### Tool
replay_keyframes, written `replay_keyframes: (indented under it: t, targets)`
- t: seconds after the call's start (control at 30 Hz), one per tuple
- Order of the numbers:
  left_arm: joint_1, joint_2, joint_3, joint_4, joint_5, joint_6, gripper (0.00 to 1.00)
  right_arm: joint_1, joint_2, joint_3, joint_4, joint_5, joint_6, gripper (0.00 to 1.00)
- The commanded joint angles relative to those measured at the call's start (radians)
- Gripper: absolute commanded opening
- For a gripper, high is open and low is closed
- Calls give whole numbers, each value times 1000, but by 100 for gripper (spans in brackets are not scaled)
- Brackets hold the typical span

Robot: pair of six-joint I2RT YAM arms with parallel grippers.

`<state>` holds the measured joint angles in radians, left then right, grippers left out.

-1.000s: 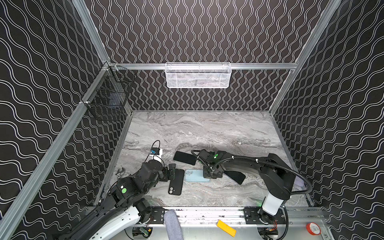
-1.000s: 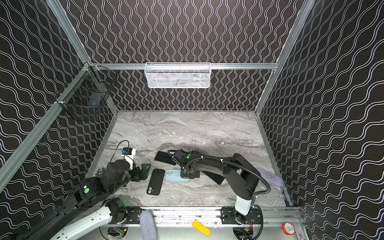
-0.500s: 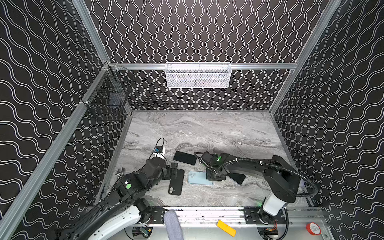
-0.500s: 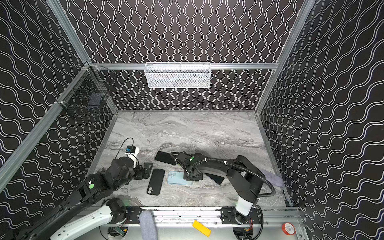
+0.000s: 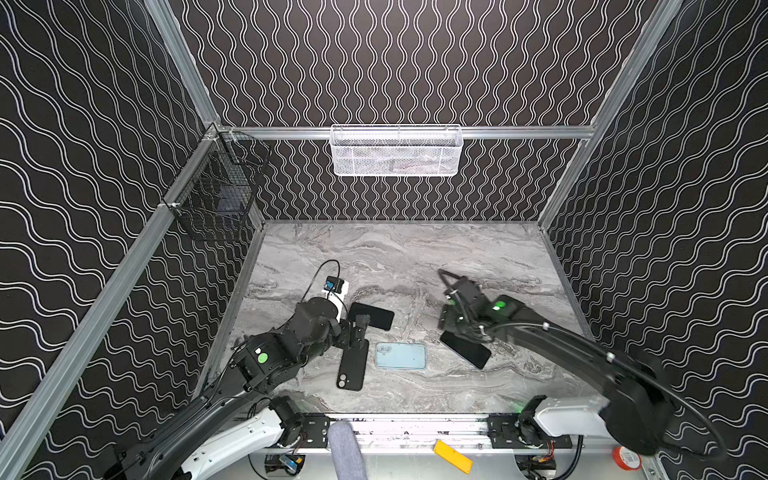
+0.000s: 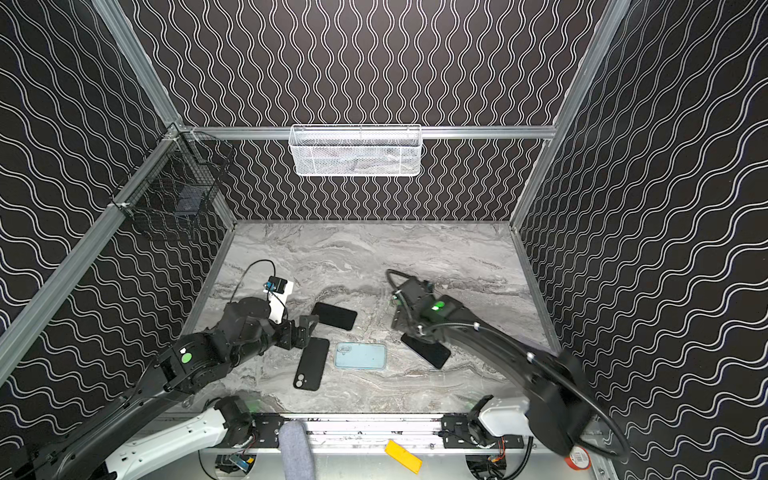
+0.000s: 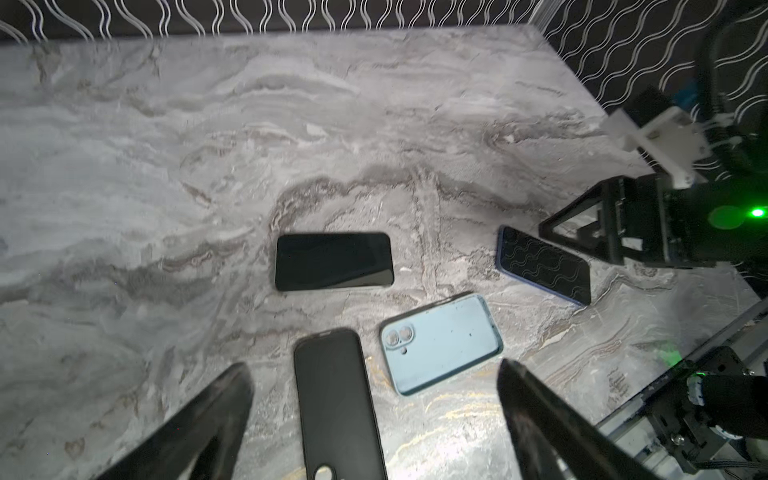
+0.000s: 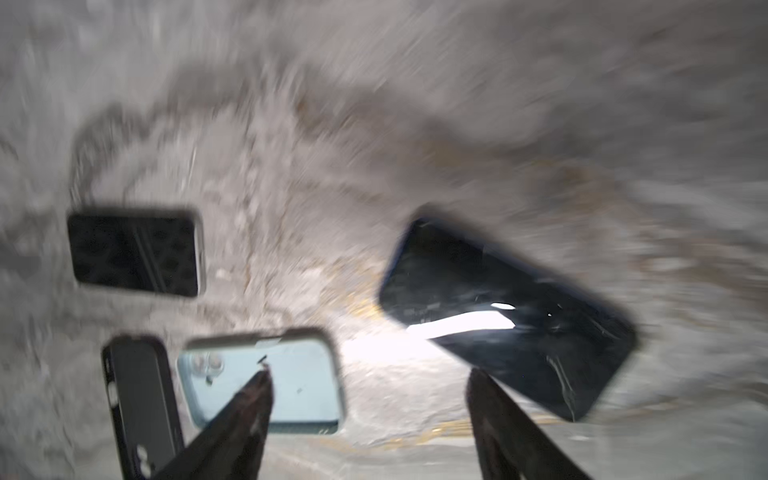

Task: Put the phone into the phone case
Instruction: 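Lift the right gripper off the case while the left gripper rises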

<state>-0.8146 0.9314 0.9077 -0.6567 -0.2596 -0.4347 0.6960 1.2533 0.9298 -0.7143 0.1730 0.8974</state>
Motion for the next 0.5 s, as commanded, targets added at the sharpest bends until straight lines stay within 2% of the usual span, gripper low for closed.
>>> replay_keyframes:
  t: [0.0, 0.07, 0.17, 0.27, 0.37, 0.47]
  targets:
    - [2, 14, 32, 125, -67, 38, 99, -61, -129, -40, -81, 82, -2, 85]
    - [3, 42, 56, 144, -102, 35, 99, -88, -194, -61, -130, 121, 13, 91]
    - [3, 114, 104, 154, -115, 36, 99, -115, -274, -106, -182, 154, 63, 94]
    - [3, 218, 171, 136, 43, 131, 98, -131, -346, -177, -166, 100, 91, 97]
    - [2, 293, 192, 162, 186, 138, 99, -149, -404, -260, -127, 21, 129, 99]
    - [2, 323, 168, 224, 251, 104, 99, -167, -438, -342, -79, -51, 164, 100]
